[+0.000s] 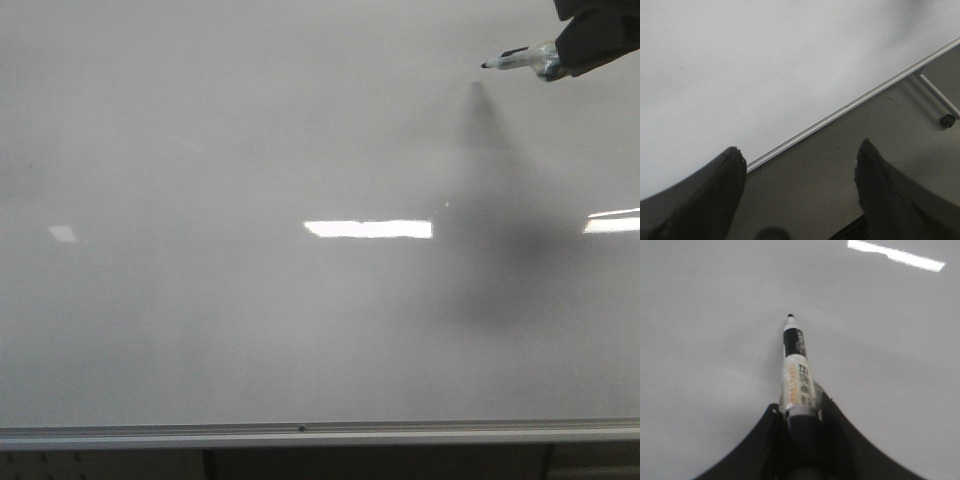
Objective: Write number 2 on whiteboard
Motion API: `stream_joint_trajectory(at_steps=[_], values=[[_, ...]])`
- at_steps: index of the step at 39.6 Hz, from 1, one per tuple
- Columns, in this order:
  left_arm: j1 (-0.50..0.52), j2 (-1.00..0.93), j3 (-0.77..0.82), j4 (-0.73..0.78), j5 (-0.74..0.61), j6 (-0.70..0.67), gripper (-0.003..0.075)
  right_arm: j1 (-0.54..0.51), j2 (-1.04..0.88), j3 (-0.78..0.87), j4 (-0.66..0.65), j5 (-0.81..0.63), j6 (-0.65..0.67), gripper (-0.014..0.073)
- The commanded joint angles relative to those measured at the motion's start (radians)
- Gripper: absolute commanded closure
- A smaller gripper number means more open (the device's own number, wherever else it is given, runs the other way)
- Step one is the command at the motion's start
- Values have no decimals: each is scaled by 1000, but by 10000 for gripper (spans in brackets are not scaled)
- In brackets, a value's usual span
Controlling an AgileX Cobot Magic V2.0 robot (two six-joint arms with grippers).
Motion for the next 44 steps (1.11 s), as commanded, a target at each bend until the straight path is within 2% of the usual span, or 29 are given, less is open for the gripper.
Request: stream_joint_trajectory(at_steps=[1,31,44], values=[[5,-2,-25,-8,-60,-9,258,-8,-13,-29,9,-92,-14,519],[5,-2,-25,-8,-60,-9,258,-19,39,-29,9,-140,-15,519],[5,-2,-25,-8,-60,-9,258,-100,41,-29,10,10,-15,519]])
